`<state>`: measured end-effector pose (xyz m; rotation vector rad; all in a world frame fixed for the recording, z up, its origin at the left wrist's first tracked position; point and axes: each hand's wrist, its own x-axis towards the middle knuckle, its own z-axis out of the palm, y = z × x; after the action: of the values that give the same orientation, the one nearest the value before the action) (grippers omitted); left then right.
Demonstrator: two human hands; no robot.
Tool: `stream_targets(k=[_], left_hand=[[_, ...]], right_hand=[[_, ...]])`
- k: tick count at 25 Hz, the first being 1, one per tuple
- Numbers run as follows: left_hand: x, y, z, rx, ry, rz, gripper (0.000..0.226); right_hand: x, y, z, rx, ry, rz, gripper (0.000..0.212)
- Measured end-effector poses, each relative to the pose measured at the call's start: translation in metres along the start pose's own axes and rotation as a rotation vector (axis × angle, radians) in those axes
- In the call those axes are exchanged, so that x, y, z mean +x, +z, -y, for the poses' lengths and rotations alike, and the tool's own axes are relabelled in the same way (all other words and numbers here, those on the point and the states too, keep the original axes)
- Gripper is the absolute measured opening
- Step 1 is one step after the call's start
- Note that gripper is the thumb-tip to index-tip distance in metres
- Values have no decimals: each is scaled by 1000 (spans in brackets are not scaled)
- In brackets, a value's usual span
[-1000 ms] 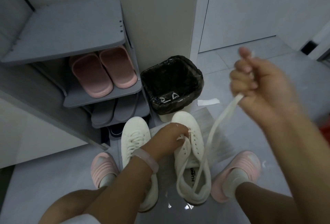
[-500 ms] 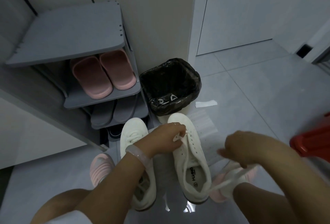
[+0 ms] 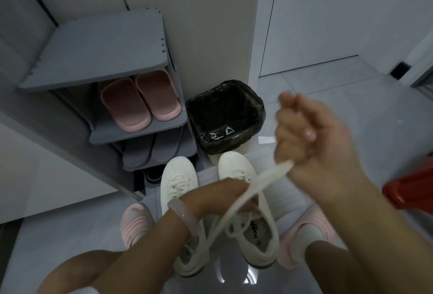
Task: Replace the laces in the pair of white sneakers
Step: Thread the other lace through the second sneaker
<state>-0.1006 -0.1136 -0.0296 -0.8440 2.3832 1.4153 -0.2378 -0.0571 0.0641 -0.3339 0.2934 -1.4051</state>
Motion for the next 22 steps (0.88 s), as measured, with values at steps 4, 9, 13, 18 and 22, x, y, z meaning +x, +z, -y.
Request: stream_targets(k=[4,9,13,18,22], left_hand=[[-12,15,-21,-391,-100,144,50],[-22,-15,-15,-828,102,-63,36],[-17,-39,-11,-1336,108,-440,38],[-16,-35,-24,-1336,90,-474,42],[-20,-34,-22,-1203,113,-406,50]], right_hand=[[10,-24,63,81,-555,-462,15],[21,-58,72,-599,-459,-951,14],[19,-56,2,-1773,8,-745,31],[9,-42,-58,-1833,-60,-299,7],[18,-45,-68,-1677,-118,-448,12]])
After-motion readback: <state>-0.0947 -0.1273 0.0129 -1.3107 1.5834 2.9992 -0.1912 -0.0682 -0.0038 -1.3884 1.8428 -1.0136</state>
